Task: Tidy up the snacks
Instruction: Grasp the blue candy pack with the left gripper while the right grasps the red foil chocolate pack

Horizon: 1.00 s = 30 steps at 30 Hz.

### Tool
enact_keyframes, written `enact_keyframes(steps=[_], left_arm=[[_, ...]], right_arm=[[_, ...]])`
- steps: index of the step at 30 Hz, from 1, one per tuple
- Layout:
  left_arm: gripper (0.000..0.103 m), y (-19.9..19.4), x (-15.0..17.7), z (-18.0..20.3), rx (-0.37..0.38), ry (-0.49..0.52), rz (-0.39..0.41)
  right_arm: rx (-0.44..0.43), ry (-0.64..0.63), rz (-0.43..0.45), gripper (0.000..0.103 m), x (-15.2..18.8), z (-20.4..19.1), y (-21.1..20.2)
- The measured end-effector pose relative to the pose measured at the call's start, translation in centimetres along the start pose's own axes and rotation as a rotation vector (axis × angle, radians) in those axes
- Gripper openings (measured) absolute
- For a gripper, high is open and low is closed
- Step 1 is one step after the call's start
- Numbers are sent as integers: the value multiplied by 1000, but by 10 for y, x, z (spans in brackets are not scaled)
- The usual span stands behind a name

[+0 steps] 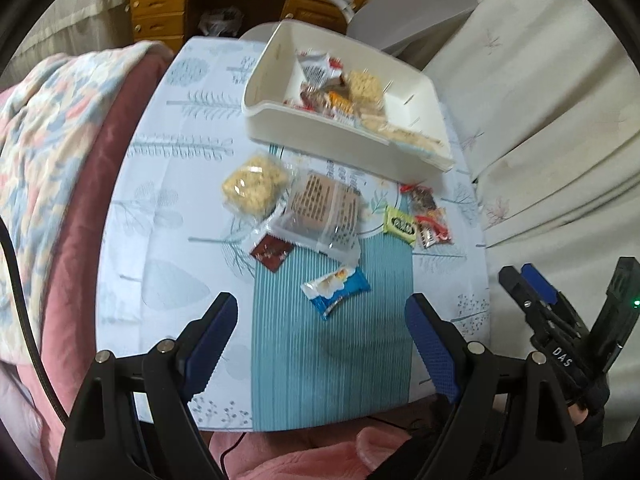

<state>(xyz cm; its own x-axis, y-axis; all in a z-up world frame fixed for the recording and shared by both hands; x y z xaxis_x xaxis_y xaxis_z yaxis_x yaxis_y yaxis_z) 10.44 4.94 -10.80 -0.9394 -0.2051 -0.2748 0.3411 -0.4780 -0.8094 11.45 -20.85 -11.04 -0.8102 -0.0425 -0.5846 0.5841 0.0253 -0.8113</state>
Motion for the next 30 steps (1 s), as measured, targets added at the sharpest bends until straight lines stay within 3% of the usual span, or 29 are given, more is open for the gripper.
enact_keyframes(steps=[18,30], left_arm=[[85,119,7,11,-156,-313,-108],[85,176,5,-18,-274,-542,-109]], right_arm=[[-145,-88,-141,89,-37,60,90],[-150,-72,-220,86,-44,62,161]])
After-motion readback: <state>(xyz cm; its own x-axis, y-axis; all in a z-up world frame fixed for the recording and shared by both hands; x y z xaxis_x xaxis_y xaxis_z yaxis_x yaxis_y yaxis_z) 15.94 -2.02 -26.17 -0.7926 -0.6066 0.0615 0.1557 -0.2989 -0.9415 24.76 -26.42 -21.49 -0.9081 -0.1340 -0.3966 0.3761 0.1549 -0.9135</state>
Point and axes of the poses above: each gripper's, at about its wrist camera, not at the fingertips, and y roughly the way its jaws point, z to its right, x to its underside, the point moved 1 cm from there along y, roughly the way its jaws point, and after that the axes turned 11 degrees about x, right-handed, at the moved point
